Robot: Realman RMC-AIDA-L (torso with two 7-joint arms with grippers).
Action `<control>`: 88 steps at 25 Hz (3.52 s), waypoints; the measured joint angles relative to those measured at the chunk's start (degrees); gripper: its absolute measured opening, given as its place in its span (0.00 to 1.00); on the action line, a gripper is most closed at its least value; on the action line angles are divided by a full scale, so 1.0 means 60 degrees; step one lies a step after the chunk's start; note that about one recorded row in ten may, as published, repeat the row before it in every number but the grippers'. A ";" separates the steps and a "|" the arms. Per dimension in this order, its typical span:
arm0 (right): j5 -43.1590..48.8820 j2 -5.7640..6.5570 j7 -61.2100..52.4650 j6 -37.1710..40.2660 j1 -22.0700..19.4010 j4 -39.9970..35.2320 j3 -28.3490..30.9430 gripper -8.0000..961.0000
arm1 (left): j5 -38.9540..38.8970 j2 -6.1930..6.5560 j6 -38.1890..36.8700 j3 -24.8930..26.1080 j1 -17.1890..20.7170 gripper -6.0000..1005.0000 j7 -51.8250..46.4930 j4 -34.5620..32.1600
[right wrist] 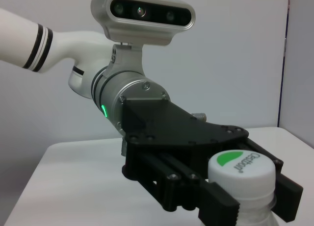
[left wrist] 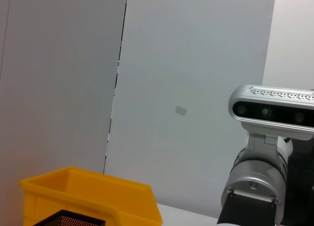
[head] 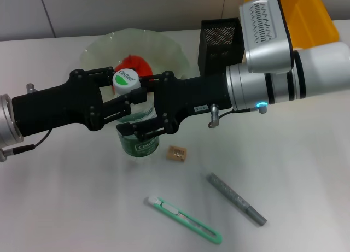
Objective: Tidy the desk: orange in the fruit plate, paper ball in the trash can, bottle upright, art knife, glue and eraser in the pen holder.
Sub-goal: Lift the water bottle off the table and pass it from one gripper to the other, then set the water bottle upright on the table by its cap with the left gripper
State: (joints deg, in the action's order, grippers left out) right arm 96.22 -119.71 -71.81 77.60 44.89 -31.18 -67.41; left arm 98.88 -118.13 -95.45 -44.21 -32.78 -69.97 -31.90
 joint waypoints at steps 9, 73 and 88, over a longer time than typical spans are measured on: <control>-0.0070 0.0000 -0.0237 0.0069 -0.0187 -0.0356 -0.0039 0.81 | 0.0005 0.0001 0.0026 0.0002 0.0000 0.45 -0.0014 -0.0001; 0.0260 0.0157 -0.2283 0.4437 -0.4253 -0.5031 0.3062 0.81 | 0.0004 0.0237 -0.0011 -0.0069 -0.0037 0.45 -0.0614 -0.0361; 0.2435 0.0234 -0.2375 0.5493 -0.4524 -0.4944 0.4736 0.81 | 0.0029 0.0805 0.0256 -0.0020 -0.0081 0.45 -0.1319 -0.0746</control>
State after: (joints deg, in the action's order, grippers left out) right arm 110.83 -118.30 -86.06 110.56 17.75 -60.84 -39.00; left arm 99.05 -113.30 -93.92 -44.33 -33.27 -77.88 -36.38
